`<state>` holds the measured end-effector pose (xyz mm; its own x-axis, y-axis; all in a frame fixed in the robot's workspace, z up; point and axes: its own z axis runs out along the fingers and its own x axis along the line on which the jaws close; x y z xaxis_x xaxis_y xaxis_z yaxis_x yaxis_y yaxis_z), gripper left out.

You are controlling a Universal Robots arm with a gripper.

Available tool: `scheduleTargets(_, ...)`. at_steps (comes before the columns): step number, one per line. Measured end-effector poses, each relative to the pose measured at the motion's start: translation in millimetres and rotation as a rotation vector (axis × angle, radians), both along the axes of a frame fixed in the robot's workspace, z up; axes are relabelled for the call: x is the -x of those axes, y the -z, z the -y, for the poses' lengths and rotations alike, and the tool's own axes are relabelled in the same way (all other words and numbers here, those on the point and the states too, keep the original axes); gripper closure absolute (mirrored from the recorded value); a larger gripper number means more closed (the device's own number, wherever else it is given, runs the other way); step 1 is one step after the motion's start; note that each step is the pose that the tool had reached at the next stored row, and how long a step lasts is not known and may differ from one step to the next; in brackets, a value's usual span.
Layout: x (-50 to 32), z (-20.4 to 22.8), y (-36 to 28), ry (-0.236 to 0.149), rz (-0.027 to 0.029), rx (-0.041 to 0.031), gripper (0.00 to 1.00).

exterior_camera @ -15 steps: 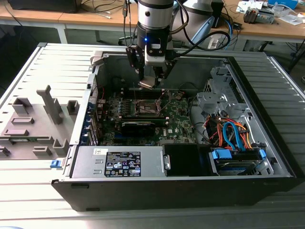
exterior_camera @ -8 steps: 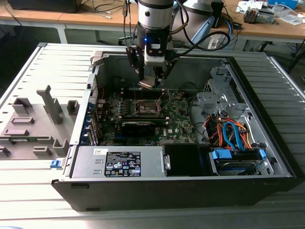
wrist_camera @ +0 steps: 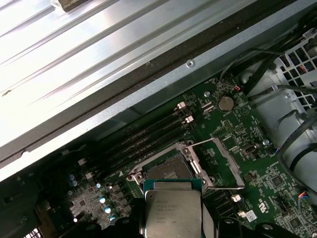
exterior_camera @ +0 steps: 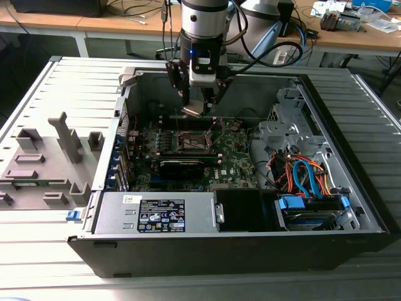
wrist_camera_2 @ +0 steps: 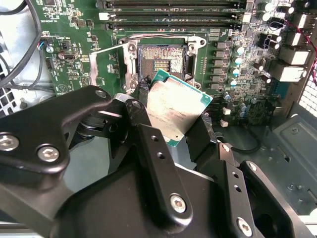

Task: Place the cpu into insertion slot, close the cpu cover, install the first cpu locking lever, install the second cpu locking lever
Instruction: 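Place the cpu into insertion slot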

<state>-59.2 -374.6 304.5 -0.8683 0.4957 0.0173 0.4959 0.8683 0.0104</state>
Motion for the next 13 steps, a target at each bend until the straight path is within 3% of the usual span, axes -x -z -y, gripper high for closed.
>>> scheduleTargets(13,0.0,0.0,0.2,0.015,0.0,0.0,0.45)
